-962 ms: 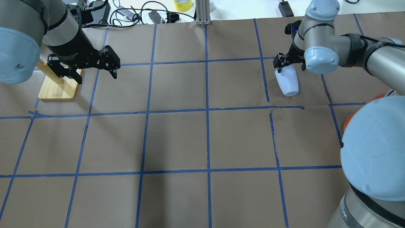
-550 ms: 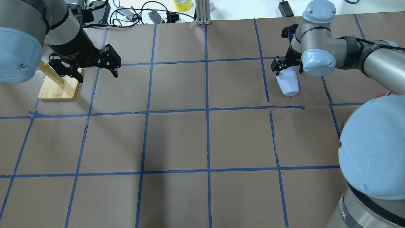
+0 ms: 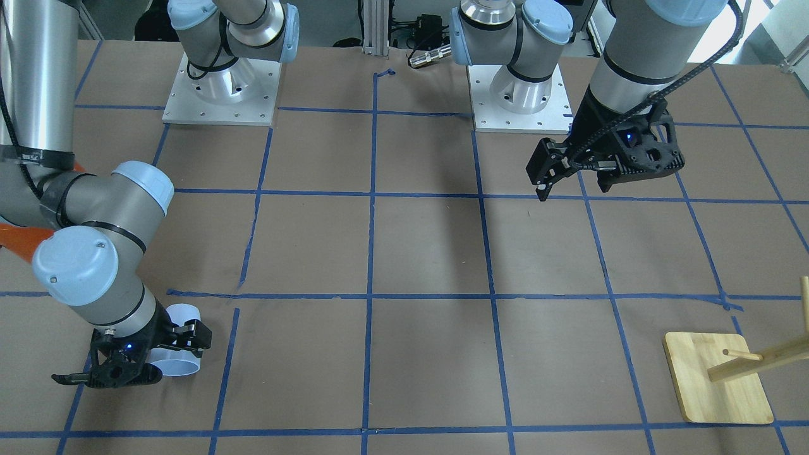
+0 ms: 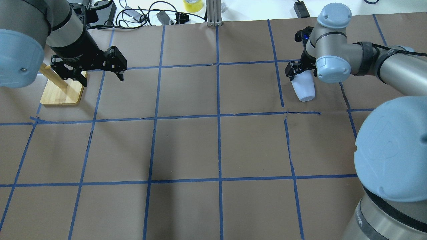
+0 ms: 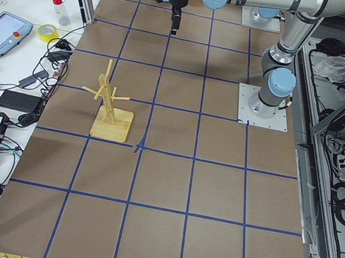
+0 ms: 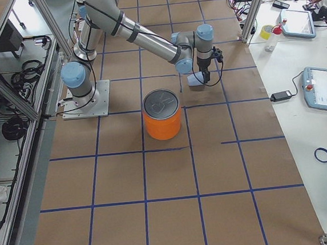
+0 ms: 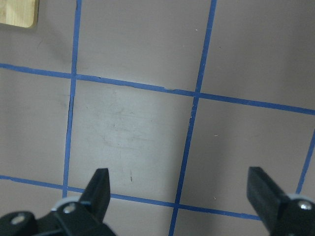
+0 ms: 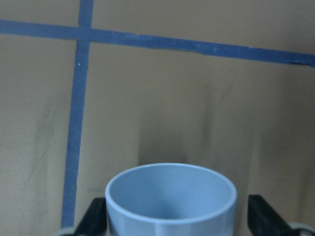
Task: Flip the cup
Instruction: 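Lift the white cup off the table with the right gripper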
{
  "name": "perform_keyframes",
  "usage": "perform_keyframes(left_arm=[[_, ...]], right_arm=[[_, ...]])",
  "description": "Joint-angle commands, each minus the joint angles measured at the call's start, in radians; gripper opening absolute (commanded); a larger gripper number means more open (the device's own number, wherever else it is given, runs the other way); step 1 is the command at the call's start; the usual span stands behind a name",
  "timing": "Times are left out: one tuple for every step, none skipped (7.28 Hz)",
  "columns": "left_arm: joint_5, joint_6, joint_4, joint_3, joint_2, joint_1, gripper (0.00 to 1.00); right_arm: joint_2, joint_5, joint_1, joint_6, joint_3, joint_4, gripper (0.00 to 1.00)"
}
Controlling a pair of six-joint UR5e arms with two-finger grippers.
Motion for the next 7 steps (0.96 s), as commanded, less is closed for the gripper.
perform_keyframes(left_arm=[[-0.007, 0.0, -0.011, -0.002, 0.01, 0.003, 1.0], [-0.008, 0.0, -0.012, -0.002, 0.011, 0.003, 1.0], [-0.008, -0.003, -0.012, -0.002, 0.01, 0.001, 1.0], [-0.007, -0.003, -0.012, -0.002, 0.011, 0.001, 1.0], [-0.005, -0.004, -0.012, 0.0, 0.011, 0.003, 1.0], [-0.002, -0.003, -0.005, -0.002, 0.011, 0.004, 1.0], [0.01, 0.0, -0.009, -0.002, 0.011, 0.004, 1.0]], right_arm=[[0.01, 0.0, 0.001, -0.013, 0.005, -0.015, 1.0], [0.01, -0.003, 0.001, -0.022, 0.018, -0.015, 1.0], [0.01, -0.003, 0.001, -0.027, 0.018, -0.017, 1.0], [0.012, 0.0, 0.001, -0.033, 0.018, -0.015, 1.0], [0.012, -0.001, 0.001, -0.044, 0.018, -0.017, 0.95], [0.015, 0.0, 0.001, -0.082, 0.014, -0.02, 0.75], [0.02, 0.0, 0.001, -0.079, 0.006, -0.02, 0.5]])
